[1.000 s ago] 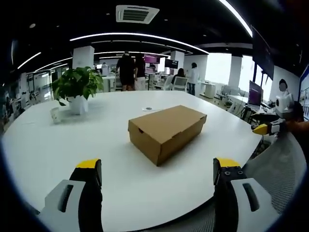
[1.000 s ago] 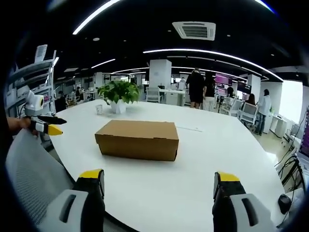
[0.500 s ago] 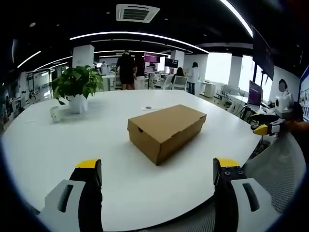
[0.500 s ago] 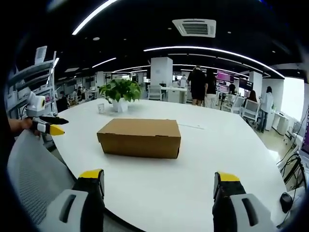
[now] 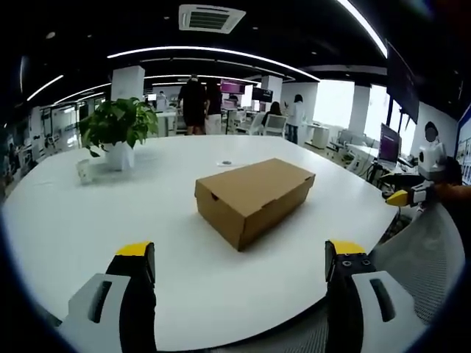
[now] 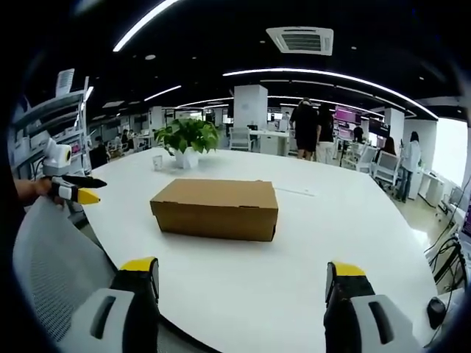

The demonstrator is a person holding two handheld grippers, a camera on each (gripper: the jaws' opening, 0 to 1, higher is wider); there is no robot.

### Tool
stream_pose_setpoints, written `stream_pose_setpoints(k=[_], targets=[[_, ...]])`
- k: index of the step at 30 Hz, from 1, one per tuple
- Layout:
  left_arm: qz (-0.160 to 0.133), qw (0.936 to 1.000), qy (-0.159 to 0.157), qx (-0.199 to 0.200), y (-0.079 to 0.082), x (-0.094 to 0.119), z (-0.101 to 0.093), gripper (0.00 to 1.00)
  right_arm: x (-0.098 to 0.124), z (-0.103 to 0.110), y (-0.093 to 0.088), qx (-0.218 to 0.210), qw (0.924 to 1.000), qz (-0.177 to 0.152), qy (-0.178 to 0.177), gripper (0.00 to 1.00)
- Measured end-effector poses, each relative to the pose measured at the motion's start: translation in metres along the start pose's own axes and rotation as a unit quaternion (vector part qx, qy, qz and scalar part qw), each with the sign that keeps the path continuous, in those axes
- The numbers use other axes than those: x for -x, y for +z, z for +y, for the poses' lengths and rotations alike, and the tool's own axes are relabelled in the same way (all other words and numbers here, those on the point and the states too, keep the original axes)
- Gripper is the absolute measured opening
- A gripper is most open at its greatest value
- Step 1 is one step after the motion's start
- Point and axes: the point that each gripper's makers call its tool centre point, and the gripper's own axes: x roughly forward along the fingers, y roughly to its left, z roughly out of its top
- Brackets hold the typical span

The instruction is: Operate the shoe box by opening the lid, removing the specified soft item, and placing it in the target area until the item is outside and the box remains undamaged.

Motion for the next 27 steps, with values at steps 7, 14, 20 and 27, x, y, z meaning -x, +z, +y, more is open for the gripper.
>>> stream_pose_setpoints(k=[7,14,20,27], targets=[[0.006,1.0000,0.000,-0.003,0.000,-0.001,0.000,1.00,-0.001,0.002,-0.001,0.002,1.0000,0.006,0.008,0.94],[0.015,0.9998,-0.002,-0.012,0.000,-0.004,0.000,1.00,-0.002,0.001,0.001,0.004,0.9999,0.006,0.012,0.94],[0.020,0.9996,-0.007,-0.017,0.002,-0.007,0.000,1.00,-0.003,-0.002,0.003,0.005,0.9999,0.006,0.013,0.94],[0.020,0.9995,-0.015,-0.020,0.012,-0.011,-0.004,1.00,-0.006,-0.003,0.007,0.001,0.9998,-0.001,0.019,0.97]])
